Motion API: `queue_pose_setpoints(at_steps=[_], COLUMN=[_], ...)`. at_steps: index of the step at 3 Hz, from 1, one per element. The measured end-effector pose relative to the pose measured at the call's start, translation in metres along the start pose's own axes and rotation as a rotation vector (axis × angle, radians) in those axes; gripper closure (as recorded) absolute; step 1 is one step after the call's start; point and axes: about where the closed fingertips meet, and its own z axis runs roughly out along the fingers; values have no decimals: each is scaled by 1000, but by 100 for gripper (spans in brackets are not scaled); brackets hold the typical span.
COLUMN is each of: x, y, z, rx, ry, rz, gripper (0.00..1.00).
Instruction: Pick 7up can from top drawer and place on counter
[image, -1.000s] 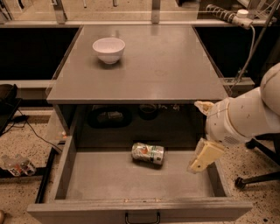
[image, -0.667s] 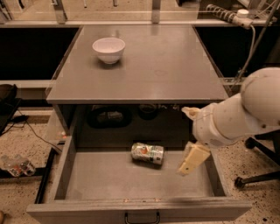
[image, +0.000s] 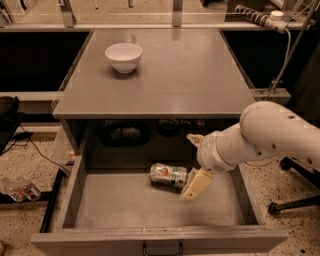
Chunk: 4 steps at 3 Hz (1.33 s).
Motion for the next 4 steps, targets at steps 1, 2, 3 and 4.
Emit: queue_pose_setpoints(at_steps=[1, 2, 3, 4], x=[-3, -3, 8, 22], y=[1, 4, 3, -2], z=[32, 63, 91, 115], rx=[-9, 14, 52, 87], ry=[-34, -22, 14, 64], rz=[-4, -19, -21, -17], gripper=[0, 0, 0, 0])
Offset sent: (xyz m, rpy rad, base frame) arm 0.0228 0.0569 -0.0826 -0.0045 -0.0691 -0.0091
